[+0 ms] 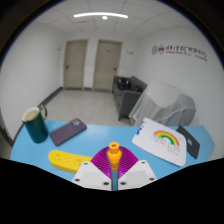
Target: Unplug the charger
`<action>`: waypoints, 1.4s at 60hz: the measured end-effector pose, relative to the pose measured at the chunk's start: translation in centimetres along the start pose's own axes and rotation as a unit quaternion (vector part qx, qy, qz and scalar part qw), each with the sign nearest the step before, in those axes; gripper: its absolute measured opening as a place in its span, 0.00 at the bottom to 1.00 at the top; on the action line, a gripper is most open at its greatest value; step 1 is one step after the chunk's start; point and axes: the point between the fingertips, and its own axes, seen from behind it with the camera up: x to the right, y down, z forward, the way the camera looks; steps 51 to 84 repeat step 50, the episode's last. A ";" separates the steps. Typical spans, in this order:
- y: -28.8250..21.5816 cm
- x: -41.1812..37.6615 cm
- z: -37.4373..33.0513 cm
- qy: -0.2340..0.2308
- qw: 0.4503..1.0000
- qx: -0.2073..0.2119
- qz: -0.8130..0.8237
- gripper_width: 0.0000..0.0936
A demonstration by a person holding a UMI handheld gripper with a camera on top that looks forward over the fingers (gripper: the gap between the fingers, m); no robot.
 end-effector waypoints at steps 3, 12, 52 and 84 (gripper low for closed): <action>4.0 0.9 0.8 0.008 0.999 -0.053 -0.001 0.05; 10.3 0.1 2.5 -0.011 0.990 -0.136 0.044 0.10; 8.0 3.4 -12.8 -0.092 0.991 -0.018 0.099 0.87; 8.0 3.4 -12.8 -0.092 0.991 -0.018 0.099 0.87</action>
